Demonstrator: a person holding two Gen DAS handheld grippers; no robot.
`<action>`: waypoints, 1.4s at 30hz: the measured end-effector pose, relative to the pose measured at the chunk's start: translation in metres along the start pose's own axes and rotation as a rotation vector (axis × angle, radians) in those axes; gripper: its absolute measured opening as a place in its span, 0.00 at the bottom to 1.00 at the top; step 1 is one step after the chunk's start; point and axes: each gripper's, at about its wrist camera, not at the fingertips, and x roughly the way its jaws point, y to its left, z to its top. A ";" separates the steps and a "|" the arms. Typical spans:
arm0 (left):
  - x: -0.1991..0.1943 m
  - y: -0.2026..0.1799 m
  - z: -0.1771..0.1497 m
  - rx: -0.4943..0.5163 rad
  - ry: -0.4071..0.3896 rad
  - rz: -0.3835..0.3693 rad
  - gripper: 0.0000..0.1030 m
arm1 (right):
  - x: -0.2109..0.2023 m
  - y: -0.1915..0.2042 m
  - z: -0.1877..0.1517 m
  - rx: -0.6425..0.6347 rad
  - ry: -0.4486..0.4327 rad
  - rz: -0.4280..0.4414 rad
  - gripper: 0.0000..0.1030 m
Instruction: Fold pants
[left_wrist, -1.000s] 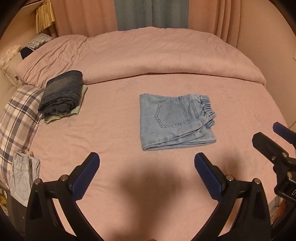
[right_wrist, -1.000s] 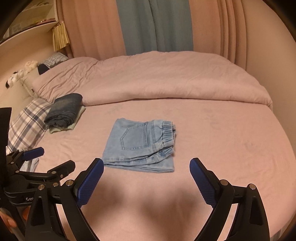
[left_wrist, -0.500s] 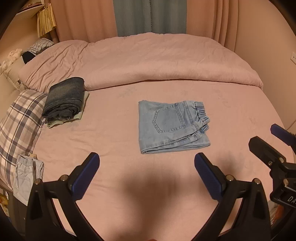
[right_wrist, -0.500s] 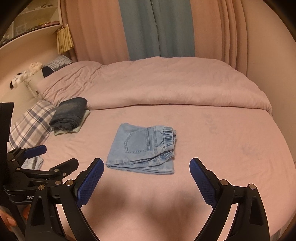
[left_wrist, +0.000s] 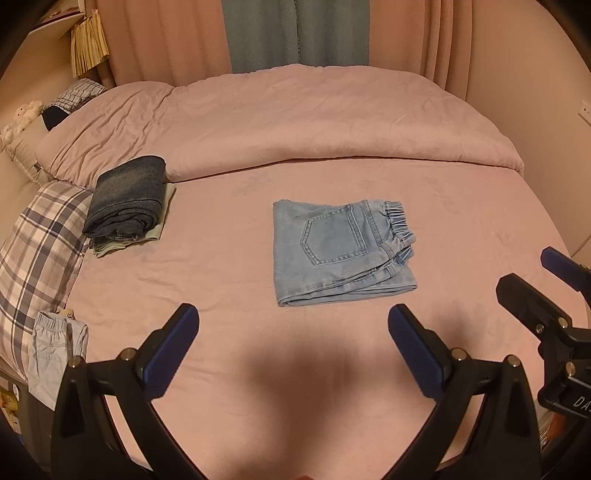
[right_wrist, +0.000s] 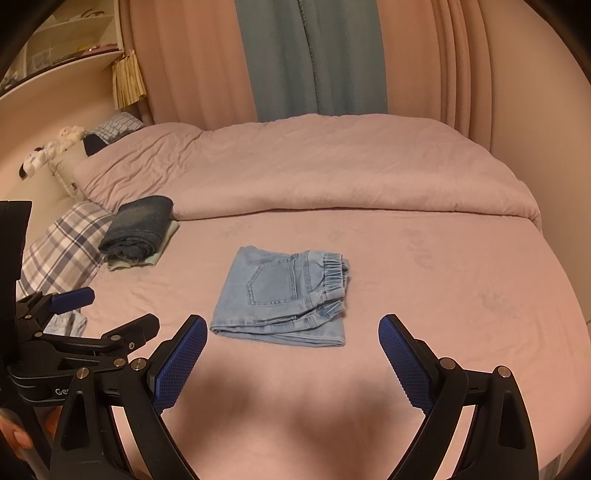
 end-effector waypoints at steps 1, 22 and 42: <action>0.000 0.000 0.000 0.001 0.000 0.000 0.99 | 0.000 0.000 0.000 0.001 0.001 0.000 0.91; 0.002 -0.002 -0.001 0.014 0.006 0.012 0.99 | -0.002 -0.002 -0.001 0.000 0.007 -0.001 0.91; 0.004 -0.006 -0.002 0.017 0.014 0.013 0.99 | -0.001 -0.001 -0.003 0.000 0.008 -0.007 0.91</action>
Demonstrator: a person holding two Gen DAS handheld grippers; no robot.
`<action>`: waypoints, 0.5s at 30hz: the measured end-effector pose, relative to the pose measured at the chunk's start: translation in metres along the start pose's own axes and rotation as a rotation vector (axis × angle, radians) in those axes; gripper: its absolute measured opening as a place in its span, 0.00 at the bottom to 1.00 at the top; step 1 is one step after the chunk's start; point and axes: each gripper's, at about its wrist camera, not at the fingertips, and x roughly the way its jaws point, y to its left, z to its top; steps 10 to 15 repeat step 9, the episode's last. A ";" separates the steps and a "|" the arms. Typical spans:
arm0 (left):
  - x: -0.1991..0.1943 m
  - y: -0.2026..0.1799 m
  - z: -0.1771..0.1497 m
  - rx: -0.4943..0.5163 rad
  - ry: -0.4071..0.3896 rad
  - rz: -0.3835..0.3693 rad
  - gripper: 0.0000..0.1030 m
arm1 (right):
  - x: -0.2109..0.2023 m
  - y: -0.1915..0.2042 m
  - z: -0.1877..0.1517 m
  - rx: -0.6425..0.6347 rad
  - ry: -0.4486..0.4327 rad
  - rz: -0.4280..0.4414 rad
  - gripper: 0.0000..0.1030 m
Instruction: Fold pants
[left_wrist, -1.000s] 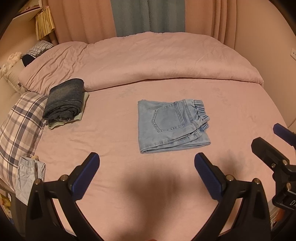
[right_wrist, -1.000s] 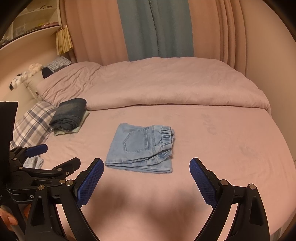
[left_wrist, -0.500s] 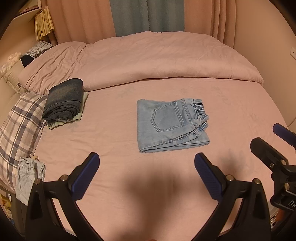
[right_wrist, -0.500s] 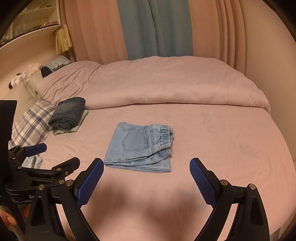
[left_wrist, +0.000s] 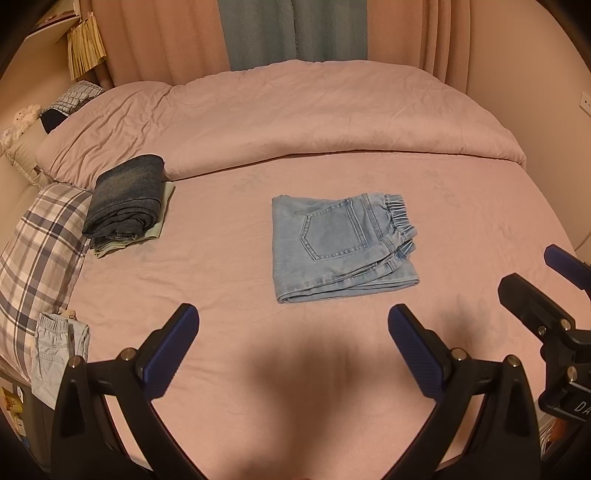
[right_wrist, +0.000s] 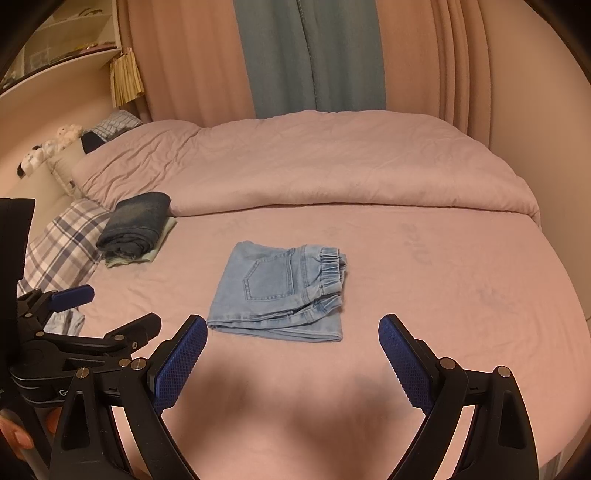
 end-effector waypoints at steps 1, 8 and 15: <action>0.000 0.000 0.000 0.001 -0.001 0.002 0.99 | 0.000 0.000 0.000 0.001 0.001 0.000 0.91; 0.004 0.001 0.001 0.001 0.007 -0.002 0.99 | 0.000 0.001 -0.001 0.002 0.001 -0.001 0.91; 0.005 0.001 0.001 0.002 0.007 0.000 0.99 | 0.000 0.002 -0.001 0.002 0.002 -0.002 0.91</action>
